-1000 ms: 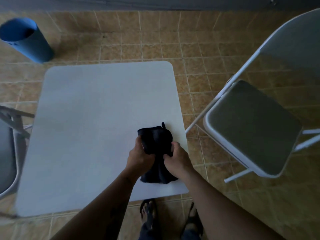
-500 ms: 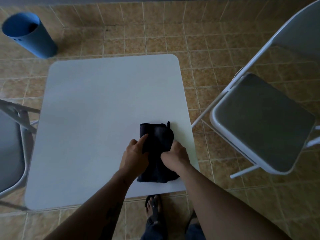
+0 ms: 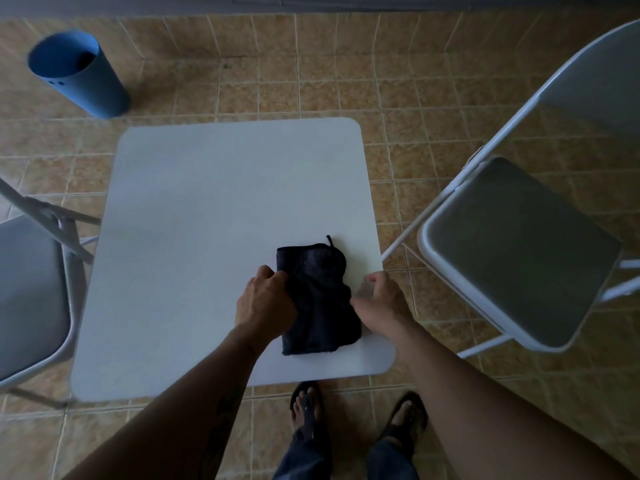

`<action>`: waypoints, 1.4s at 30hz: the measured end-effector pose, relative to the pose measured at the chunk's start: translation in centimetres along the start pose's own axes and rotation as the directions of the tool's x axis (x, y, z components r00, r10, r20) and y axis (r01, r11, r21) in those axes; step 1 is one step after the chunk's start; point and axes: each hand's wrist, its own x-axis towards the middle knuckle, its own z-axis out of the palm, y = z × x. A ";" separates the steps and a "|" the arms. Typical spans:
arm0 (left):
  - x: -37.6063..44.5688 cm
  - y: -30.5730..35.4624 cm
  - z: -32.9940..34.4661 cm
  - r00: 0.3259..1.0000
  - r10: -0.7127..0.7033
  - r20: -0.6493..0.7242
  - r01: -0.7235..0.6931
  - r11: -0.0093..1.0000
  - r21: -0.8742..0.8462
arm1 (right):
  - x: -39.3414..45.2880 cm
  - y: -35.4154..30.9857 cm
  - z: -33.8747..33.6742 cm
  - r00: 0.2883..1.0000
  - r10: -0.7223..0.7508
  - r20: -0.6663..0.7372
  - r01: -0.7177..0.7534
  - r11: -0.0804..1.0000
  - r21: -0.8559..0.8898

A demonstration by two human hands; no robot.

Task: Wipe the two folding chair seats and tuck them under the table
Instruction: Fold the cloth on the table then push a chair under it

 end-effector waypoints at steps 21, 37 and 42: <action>-8.6 37.7 -10.5 0.979 0.203 0.027 -0.168 0.869 -0.465 | -12.8 12.4 -42.3 0.954 -0.183 -0.236 0.176 0.983 -0.051; -9.5 65.4 -9.0 0.926 0.371 0.070 -0.245 0.731 -0.637 | -11.1 19.0 -63.6 0.914 -0.127 -0.386 0.139 0.990 0.003; -4.0 70.5 -8.1 0.910 0.405 0.088 -0.287 0.769 -0.571 | -7.4 18.7 -66.3 0.914 -0.098 -0.393 0.102 0.995 -0.010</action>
